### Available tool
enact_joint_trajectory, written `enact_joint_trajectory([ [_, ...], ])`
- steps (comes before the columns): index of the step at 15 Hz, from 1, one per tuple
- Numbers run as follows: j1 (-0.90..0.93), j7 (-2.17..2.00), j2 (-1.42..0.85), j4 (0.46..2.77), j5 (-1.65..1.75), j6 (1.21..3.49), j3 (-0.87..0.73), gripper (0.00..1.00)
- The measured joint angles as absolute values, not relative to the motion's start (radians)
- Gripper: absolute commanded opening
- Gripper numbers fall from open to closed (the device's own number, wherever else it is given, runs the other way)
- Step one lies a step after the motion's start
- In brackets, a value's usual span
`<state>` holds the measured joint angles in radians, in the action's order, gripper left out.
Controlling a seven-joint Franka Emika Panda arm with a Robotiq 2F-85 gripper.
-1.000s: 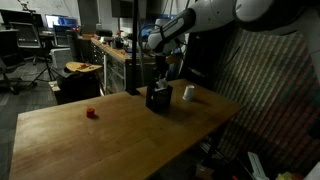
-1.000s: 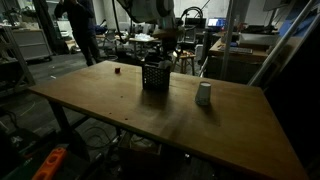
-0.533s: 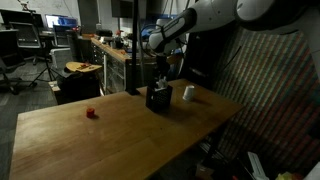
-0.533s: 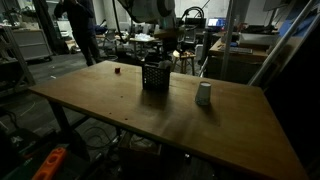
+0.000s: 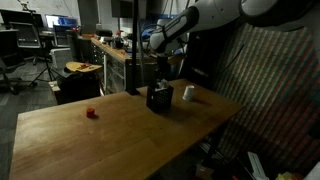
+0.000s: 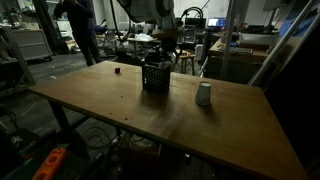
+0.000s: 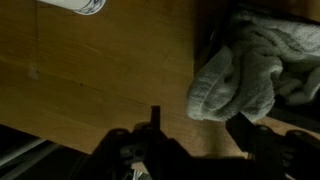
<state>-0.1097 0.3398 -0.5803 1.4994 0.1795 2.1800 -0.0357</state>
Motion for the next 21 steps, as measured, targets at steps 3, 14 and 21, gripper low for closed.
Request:
enact_joint_trajectory([
  [3,-0.110,0.340,-0.572,1.516,0.179,2.180,-0.035,0.16],
  [14,-0.110,0.337,-0.557,1.540,0.179,2.181,-0.035,0.07],
  [21,-0.104,0.337,-0.504,1.567,0.179,2.182,-0.031,0.06],
])
